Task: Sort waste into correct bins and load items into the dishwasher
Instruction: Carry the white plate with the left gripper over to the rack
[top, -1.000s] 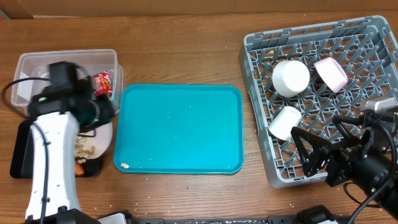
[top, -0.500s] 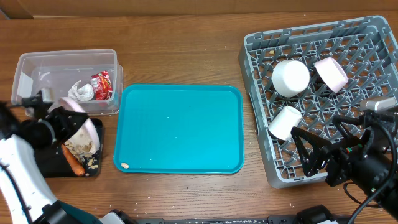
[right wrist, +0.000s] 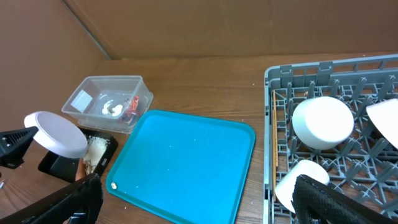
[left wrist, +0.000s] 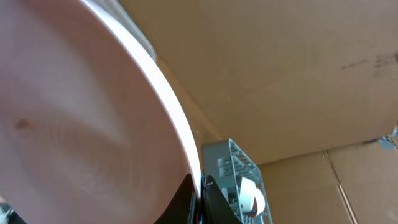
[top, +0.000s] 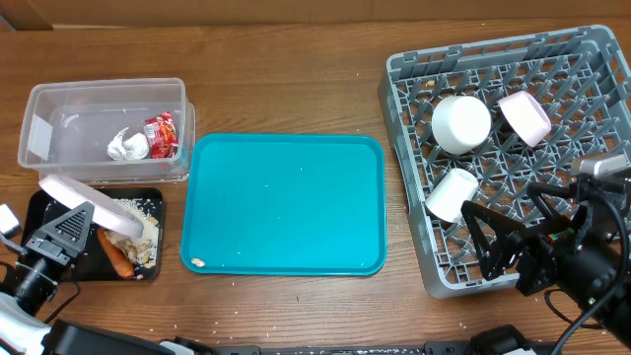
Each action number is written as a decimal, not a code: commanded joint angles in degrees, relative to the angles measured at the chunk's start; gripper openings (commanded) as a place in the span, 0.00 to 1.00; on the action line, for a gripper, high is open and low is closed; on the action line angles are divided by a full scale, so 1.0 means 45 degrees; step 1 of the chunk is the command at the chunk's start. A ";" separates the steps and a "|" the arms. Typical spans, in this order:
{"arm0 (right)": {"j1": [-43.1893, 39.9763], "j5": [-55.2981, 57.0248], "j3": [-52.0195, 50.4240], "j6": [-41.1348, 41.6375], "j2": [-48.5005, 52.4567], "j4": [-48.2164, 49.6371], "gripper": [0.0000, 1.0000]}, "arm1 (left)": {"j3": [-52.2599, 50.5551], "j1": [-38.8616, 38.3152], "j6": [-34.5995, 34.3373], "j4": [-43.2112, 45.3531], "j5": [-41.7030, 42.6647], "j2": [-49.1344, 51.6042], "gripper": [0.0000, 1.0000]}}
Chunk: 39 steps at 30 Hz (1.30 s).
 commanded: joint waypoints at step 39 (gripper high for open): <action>0.0058 0.0024 0.0078 -0.0039 -0.0024 0.0068 1.00 | 0.3094 -2.3863 -2.0944 2.3309 -1.2522 0.5149 0.04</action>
